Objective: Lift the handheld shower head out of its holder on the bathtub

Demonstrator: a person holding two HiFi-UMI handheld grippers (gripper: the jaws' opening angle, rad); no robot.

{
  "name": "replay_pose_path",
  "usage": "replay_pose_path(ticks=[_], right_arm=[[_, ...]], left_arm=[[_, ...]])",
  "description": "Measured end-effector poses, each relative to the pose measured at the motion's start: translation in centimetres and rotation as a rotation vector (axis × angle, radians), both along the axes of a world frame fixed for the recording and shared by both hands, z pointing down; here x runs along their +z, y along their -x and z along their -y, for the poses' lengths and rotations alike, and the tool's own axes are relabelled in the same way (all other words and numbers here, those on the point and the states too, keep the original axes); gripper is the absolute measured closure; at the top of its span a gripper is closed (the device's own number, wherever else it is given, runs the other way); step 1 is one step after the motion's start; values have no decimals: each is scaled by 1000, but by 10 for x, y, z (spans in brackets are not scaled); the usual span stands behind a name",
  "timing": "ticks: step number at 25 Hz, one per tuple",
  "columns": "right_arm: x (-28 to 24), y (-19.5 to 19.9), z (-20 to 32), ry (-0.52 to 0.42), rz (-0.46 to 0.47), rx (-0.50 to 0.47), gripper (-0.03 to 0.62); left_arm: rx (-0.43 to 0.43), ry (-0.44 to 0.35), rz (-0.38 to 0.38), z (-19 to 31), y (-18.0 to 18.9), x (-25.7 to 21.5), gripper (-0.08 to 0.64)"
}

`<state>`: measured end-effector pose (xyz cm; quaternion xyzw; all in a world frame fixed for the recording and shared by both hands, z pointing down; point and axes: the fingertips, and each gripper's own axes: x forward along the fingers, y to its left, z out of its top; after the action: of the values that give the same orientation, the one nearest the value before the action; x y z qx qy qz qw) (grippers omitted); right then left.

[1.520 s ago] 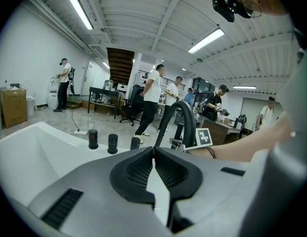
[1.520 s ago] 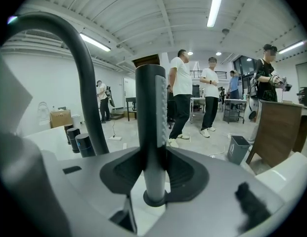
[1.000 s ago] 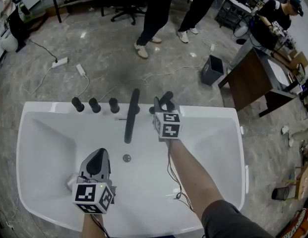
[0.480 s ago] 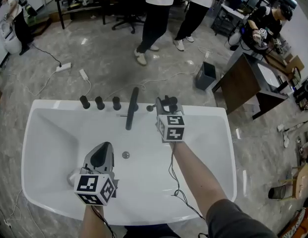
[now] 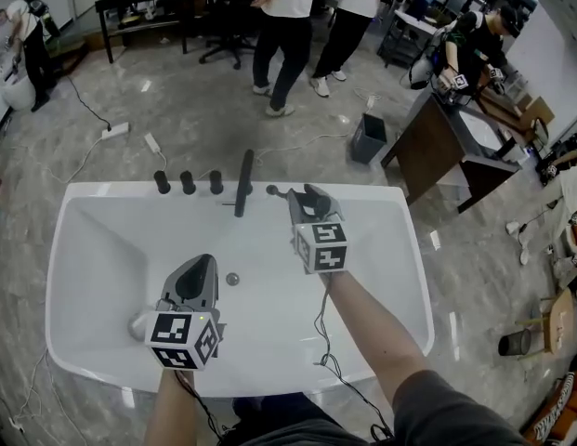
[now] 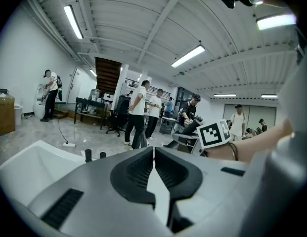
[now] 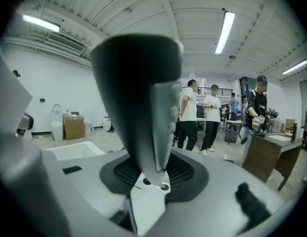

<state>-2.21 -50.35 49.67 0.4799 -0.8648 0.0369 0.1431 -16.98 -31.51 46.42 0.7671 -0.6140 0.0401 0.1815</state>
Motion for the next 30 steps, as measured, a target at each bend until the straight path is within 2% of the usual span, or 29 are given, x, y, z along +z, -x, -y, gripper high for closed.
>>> replay_pose_path(ticks=[6,17,30], right_arm=[[-31,-12,-51,-23,14,20,454],[-78,-28,-136,-62,47,31,454],[-113,-52,-232,-105,83,55,454]], left_arm=[[53,-47,78,-30,-10,-27,541],[59,-73,12,-85,-13,-53,541],[82,-99,0,-153,-22,-80,541]])
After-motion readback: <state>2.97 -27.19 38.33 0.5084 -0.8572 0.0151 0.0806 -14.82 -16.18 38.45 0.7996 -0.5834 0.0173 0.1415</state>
